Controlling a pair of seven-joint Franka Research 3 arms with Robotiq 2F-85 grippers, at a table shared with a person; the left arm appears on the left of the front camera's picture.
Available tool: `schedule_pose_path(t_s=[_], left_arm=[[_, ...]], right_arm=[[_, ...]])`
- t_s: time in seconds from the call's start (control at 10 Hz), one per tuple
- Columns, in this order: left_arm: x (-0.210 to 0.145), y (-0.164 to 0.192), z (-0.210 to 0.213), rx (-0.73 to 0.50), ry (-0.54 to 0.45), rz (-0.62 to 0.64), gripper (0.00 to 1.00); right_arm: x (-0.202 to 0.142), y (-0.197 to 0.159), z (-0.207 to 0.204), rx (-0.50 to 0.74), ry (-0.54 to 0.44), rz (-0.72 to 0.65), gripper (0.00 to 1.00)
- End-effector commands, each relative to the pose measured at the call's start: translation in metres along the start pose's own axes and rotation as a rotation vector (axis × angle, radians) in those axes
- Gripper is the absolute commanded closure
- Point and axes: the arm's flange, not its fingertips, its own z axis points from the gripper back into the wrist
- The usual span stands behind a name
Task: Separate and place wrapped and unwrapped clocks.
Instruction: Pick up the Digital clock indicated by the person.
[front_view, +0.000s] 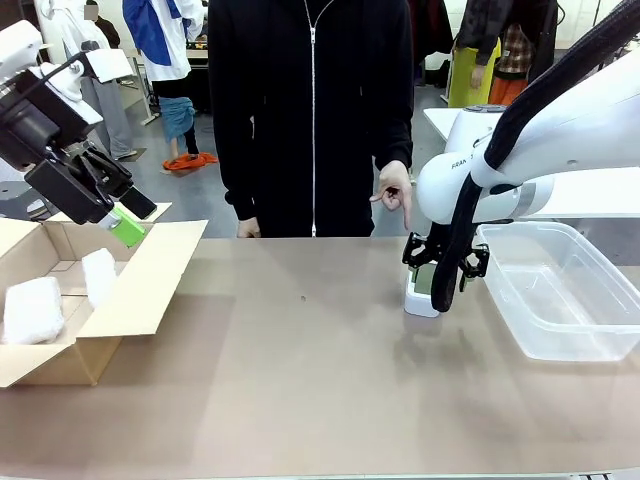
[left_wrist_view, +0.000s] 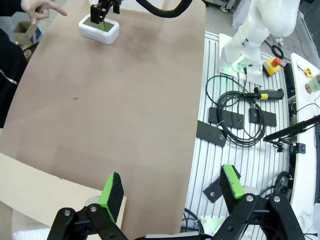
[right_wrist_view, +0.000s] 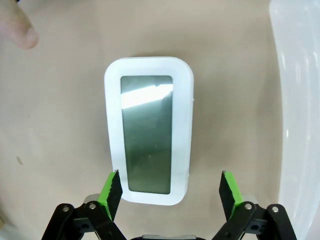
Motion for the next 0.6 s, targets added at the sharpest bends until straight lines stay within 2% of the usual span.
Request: schedule_pose_path(t_s=[0.0, 0.5], left_arm=[[-0.001, 0.0, 0.001, -0.012, -0.01, -0.022, 0.0], [-0.001, 0.0, 0.001, -0.012, -0.01, -0.022, 0.0]], right_arm=[[0.006, 0.004, 0.002, 0.027, 0.019, 0.027, 0.0], [0.022, 0.009, 0.0, 0.044, 0.027, 0.056, 0.0]])
